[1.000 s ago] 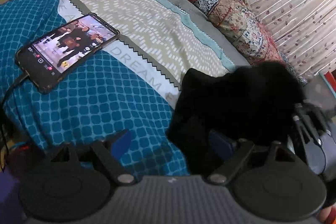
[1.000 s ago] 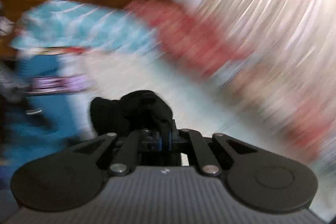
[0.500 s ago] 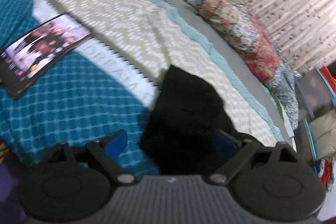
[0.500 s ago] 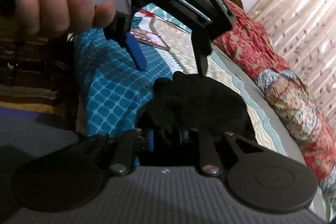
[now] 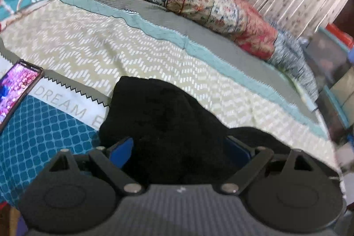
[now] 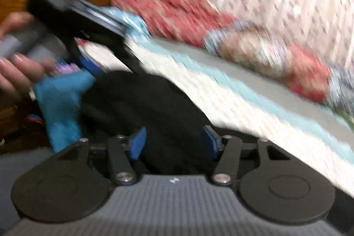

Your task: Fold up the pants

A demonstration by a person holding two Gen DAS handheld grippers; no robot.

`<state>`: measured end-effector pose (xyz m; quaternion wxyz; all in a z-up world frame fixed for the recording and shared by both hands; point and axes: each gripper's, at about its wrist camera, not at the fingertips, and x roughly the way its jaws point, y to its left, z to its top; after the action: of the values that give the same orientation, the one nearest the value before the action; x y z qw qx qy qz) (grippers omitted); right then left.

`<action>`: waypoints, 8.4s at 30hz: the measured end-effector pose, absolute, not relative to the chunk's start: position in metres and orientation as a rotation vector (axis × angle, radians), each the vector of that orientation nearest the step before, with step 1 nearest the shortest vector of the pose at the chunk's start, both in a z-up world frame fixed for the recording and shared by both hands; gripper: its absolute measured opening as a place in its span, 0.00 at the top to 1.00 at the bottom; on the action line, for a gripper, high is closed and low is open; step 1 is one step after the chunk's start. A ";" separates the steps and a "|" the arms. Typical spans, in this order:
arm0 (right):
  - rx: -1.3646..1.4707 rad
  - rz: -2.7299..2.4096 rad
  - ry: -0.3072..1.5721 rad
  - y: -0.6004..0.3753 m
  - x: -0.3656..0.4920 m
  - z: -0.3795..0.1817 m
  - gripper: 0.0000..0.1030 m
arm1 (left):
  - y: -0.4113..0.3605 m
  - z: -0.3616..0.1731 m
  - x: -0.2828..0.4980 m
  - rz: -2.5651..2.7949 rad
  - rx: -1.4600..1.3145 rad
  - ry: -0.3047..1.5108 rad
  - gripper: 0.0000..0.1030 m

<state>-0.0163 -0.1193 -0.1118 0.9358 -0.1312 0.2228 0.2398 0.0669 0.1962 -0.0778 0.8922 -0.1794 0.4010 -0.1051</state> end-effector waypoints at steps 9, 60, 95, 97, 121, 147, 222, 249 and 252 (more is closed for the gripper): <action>-0.222 0.518 0.529 -0.136 -0.027 -0.102 0.90 | 0.184 -0.100 0.073 -0.033 -0.210 0.978 0.18; 0.139 0.431 0.514 -0.162 0.051 -0.070 0.54 | 0.130 -0.094 0.068 -0.080 -0.112 0.895 0.14; 0.120 0.529 0.634 -0.154 0.029 -0.094 0.53 | 0.141 -0.097 0.057 -0.014 -0.112 0.792 0.06; 0.034 0.577 0.656 -0.136 0.017 -0.100 0.53 | 0.139 -0.099 0.058 -0.006 -0.088 0.800 0.07; 0.203 0.483 0.709 -0.152 -0.052 -0.115 0.64 | 0.112 -0.118 0.050 0.047 0.155 0.855 0.09; 0.533 -0.245 0.639 -0.307 0.013 -0.142 0.90 | 0.107 -0.129 0.051 0.073 0.200 0.835 0.03; 0.575 -0.086 0.086 -0.536 -0.119 -0.042 0.94 | -0.119 -0.125 0.075 -0.161 0.264 0.929 0.00; 0.993 -0.338 0.352 -0.584 -0.126 -0.172 0.48 | -0.126 -0.129 0.081 -0.146 0.269 0.948 0.00; 1.038 -0.399 0.316 -0.582 -0.133 -0.178 0.48 | -0.122 -0.129 0.081 -0.147 0.249 0.955 0.00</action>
<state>-0.1327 -0.5823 -0.1777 0.8375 0.4906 0.1493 -0.1887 0.0810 -0.1224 -0.1291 0.8780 0.1196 0.4581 -0.0706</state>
